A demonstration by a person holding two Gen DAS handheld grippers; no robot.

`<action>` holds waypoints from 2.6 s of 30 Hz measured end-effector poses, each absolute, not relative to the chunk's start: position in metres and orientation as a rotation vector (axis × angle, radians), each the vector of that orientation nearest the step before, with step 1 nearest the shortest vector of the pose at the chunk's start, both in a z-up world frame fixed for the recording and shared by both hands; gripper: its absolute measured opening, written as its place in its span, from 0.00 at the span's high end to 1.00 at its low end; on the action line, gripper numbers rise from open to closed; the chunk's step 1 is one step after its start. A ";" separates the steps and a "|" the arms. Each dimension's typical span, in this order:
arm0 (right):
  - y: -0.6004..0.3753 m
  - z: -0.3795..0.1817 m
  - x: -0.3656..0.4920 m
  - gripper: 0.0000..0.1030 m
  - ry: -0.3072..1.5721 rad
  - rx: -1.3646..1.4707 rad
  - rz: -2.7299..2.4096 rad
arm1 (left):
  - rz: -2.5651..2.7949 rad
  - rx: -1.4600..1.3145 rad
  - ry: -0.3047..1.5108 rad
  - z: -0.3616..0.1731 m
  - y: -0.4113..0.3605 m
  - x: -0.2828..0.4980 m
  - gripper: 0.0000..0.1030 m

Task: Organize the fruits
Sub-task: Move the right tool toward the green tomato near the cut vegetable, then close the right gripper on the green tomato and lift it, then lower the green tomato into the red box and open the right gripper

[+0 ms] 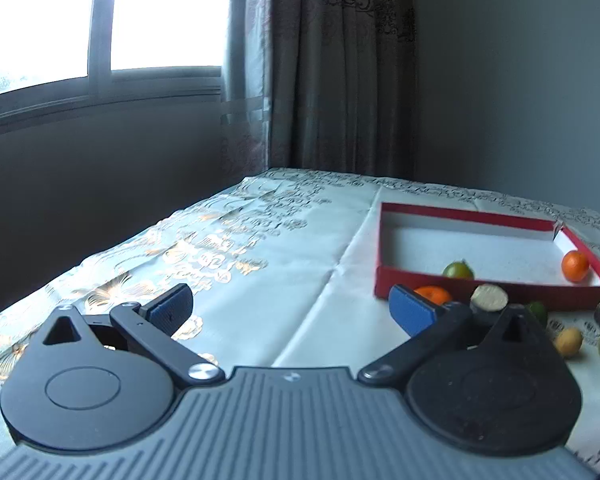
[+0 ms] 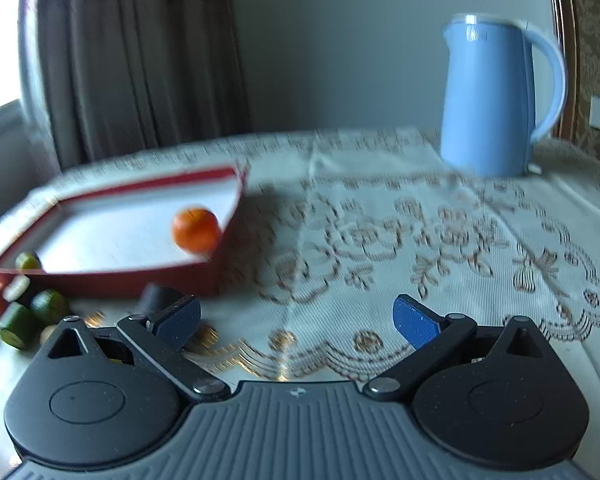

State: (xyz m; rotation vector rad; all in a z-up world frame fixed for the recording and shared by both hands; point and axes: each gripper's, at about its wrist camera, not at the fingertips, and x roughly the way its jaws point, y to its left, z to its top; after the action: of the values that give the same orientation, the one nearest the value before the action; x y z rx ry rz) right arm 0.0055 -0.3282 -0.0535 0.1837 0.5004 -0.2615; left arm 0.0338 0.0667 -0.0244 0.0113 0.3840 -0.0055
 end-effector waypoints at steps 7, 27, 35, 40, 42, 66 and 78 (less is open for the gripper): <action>-0.289 -0.036 -0.024 0.00 0.440 0.120 -0.149 | -0.006 0.010 0.431 -0.043 0.077 0.039 0.00; -0.238 -0.063 0.003 0.46 0.597 0.043 -0.042 | -0.073 -0.129 0.453 -0.049 0.098 0.037 0.00; -0.233 -0.064 0.018 0.56 0.617 0.046 -0.018 | -0.078 -0.148 0.456 -0.049 0.101 0.037 0.00; -0.234 -0.065 0.020 0.64 0.623 0.063 -0.007 | -0.081 -0.154 0.467 -0.050 0.102 0.039 0.00; -0.234 -0.064 0.018 0.65 0.614 0.065 -0.009 | -0.078 -0.156 0.469 -0.050 0.102 0.040 0.00; -0.249 -0.032 0.114 0.65 0.563 0.028 -0.076 | 0.005 -0.041 0.519 -0.052 0.086 0.043 0.00; -0.248 -0.047 0.127 0.62 0.612 0.024 -0.084 | 0.010 -0.034 0.518 -0.051 0.085 0.043 0.00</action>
State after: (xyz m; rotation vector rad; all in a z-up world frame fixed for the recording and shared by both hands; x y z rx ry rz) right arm 0.1269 -0.2482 -0.0475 0.0241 0.6118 -0.0837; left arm 0.0428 0.0849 -0.0514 -0.0335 0.5180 0.0104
